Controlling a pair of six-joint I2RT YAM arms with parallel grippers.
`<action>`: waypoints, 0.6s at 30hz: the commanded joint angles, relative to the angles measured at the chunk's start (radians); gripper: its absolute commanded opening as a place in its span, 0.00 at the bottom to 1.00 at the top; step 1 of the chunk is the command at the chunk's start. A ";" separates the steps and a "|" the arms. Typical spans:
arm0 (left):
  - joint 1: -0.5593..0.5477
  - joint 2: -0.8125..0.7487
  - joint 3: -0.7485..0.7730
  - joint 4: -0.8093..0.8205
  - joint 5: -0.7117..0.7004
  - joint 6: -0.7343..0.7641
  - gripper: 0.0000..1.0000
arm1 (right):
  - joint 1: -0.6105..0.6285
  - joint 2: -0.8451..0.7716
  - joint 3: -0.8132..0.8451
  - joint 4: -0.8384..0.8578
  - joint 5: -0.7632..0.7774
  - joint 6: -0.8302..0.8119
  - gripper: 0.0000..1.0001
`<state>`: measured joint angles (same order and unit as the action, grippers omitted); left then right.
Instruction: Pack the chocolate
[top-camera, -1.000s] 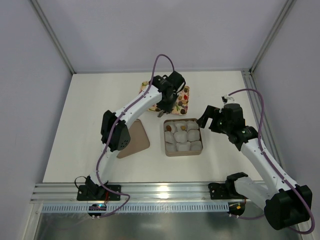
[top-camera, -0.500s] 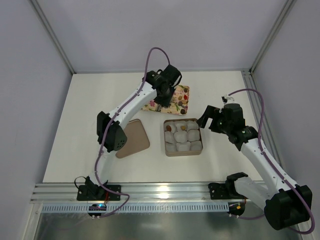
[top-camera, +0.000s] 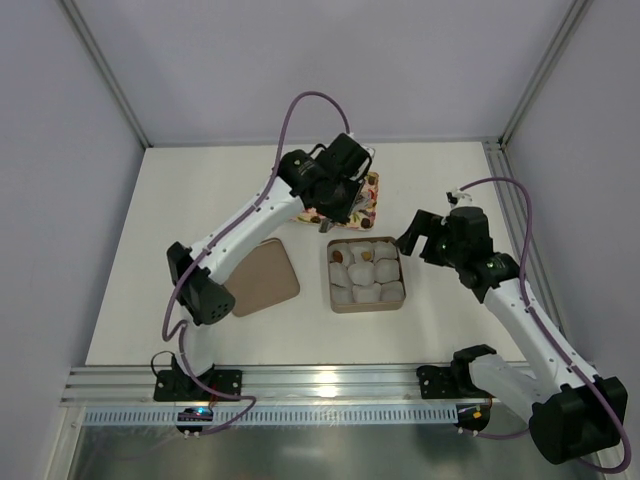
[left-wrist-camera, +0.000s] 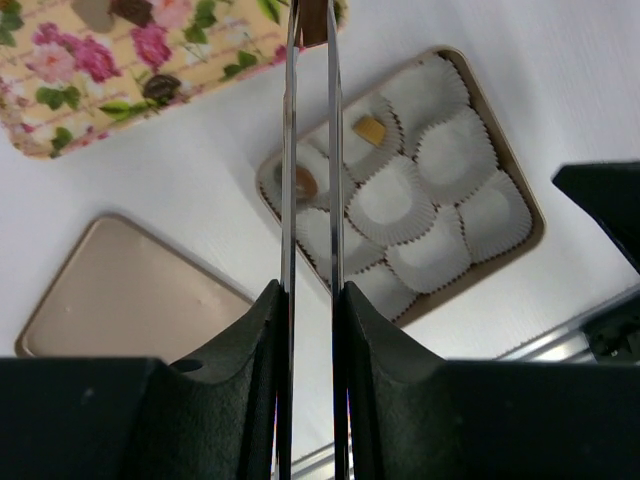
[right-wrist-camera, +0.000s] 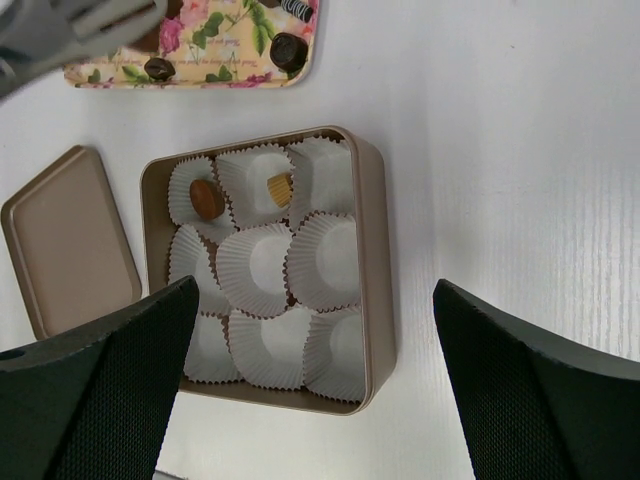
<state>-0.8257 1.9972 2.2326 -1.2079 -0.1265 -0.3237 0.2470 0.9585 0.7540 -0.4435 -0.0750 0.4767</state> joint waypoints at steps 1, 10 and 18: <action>-0.065 -0.075 -0.060 0.045 0.011 -0.054 0.19 | 0.005 -0.043 0.062 -0.015 0.041 -0.010 0.99; -0.185 -0.068 -0.126 0.077 -0.028 -0.094 0.20 | 0.006 -0.084 0.064 -0.043 0.069 -0.009 0.99; -0.199 0.003 -0.125 0.088 -0.035 -0.094 0.21 | 0.003 -0.098 0.051 -0.044 0.066 -0.006 0.99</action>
<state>-1.0203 1.9697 2.0987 -1.1587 -0.1390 -0.4114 0.2470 0.8856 0.7818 -0.4969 -0.0242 0.4736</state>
